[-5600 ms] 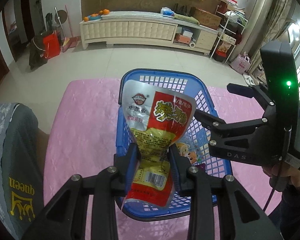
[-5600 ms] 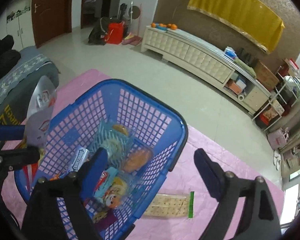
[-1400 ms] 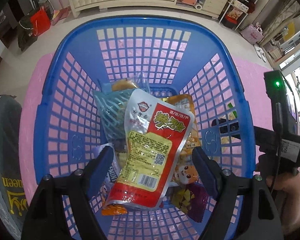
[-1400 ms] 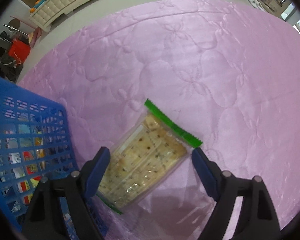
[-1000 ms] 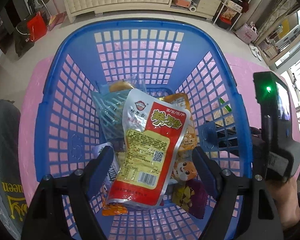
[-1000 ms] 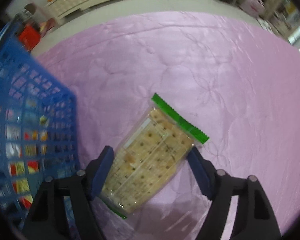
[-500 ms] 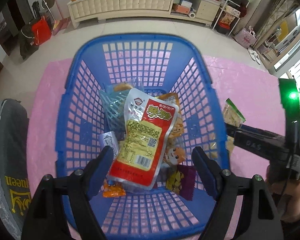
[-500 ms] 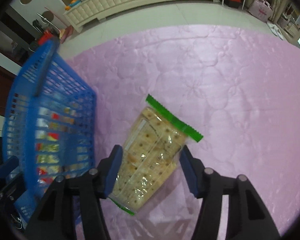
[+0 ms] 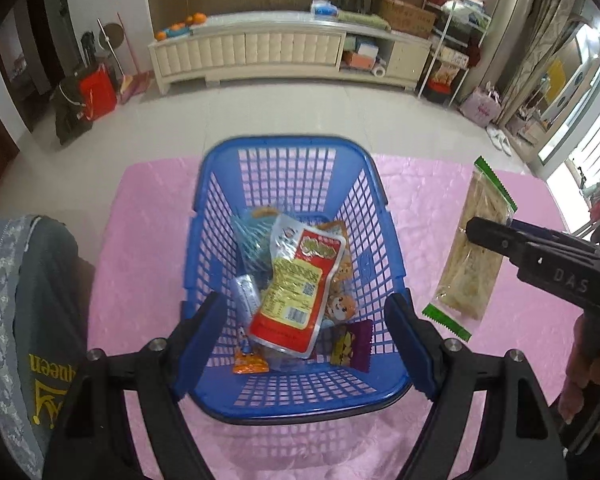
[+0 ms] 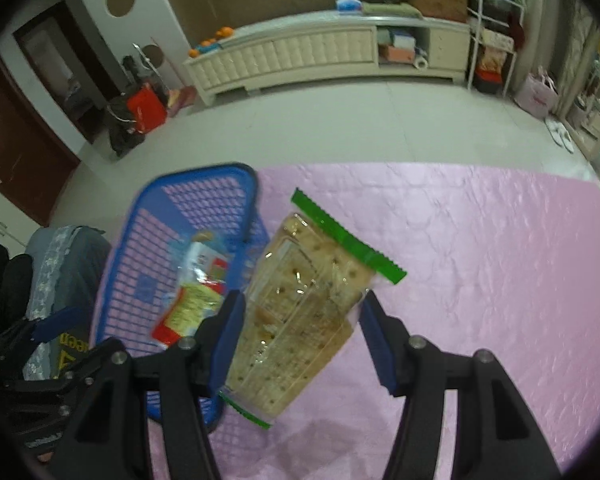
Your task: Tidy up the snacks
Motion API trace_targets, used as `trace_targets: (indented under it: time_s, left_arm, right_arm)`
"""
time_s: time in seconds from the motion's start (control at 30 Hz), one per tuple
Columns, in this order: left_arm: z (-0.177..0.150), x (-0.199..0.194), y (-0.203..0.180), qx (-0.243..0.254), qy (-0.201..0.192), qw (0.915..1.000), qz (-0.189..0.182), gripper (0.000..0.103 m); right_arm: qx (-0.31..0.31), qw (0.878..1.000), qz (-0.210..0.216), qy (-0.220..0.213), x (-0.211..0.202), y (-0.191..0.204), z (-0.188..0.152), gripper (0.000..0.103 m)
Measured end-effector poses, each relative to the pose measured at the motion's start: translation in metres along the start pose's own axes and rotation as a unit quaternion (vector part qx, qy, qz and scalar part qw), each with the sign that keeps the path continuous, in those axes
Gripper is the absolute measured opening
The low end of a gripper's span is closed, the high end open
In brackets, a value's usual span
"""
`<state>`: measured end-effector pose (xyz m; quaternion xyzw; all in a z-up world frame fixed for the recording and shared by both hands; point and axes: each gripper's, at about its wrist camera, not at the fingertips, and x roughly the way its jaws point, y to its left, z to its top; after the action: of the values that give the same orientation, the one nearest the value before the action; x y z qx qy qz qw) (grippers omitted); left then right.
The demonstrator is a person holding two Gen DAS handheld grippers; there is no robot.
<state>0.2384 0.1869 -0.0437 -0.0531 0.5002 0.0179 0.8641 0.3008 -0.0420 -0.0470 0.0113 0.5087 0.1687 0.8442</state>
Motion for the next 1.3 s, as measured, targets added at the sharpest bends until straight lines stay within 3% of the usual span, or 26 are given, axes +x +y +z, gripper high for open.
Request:
trace_targets:
  time_s: [0.2,0.47,0.6,0.9,1.3]
  left_arm:
    - [-0.002,-0.013,0.012,-0.002,-0.026,0.9997,-0.004,0.079]
    - [-0.008,-0.011,0.044,-0.013,-0.043,0.9988,0.02,0.079]
    - [-0.014,-0.004,0.059,-0.013,-0.051,0.9981,0.032,0.079]
    - [-0.022,0.019,0.072,-0.011,-0.031,0.9989,0.034,0.08]
    - [-0.027,0.018,0.082,-0.021,-0.058,0.9976,0.031,0.093]
  right_arm:
    - [-0.038,0.999,0.022,-0.013,-0.004,0.036,0.009,0.063]
    - [-0.078,0.996,0.047,0.012,0.025,0.071,0.012,0.063]
    - [-0.1,0.994,0.041,0.021,0.037,0.084,0.01,0.063]
    - [-0.158,0.986,0.002,0.053,0.079,0.108,-0.004,0.063]
    - [-0.148,0.985,-0.028,0.08,0.085,0.104,-0.012,0.067]
